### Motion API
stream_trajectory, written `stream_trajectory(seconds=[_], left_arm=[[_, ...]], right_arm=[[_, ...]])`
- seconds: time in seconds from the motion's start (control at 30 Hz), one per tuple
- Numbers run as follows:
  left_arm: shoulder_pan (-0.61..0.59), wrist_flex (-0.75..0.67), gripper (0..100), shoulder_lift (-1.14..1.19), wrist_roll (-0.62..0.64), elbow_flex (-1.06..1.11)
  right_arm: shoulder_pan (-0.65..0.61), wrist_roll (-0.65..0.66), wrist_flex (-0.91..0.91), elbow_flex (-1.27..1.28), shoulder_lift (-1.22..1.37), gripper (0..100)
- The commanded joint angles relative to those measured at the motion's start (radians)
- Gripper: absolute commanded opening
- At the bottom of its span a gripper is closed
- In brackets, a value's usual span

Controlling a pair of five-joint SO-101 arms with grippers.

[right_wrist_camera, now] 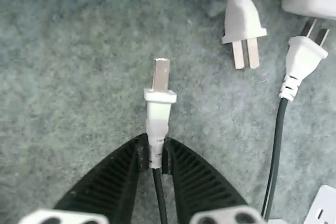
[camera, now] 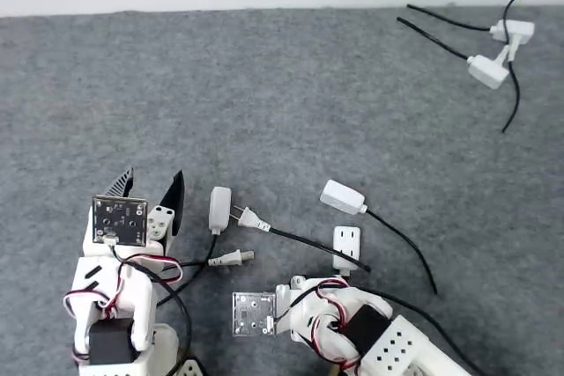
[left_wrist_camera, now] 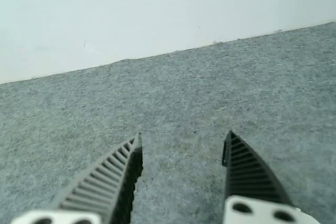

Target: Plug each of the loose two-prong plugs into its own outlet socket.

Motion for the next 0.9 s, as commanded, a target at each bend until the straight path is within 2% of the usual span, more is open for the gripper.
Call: stream_trajectory(seconds=[0.0,0.1,0.23,0.47,0.6,0.67,0.77,0.87], left_arm=[[-0.006,-0.028,24,-0.006,0.011,-0.008],[-0.006,-0.028,24,-0.006,0.011,-0.008],[-0.006,-0.028,24,-0.006,0.011,-0.007],[0.006,-0.028,24,-0.006,0.011,-0.007],[0.08,-0.011,24,-0.006,-0.005,-0.001],[0.155,0.023,24,-0.006,-0.074,-0.002],[0.261,0.086,24,-0.006,-0.169,-0.018],[0.338,0.173,24,-0.006,-0.183,-0.071]], right_arm=[[-0.008,0.012,0.005,-0.011,-0.007,0.9],[-0.008,0.008,0.065,-0.069,-0.008,0.9],[-0.013,-0.068,0.139,-0.204,-0.008,0.9],[-0.01,-0.069,0.213,-0.261,-0.018,0.9],[-0.008,-0.068,0.295,-0.345,-0.104,0.9],[0.005,-0.068,0.34,-0.408,-0.163,0.9],[0.081,-0.028,0.358,-0.453,-0.214,0.9],[0.179,0.038,0.348,-0.451,-0.203,0.9]])
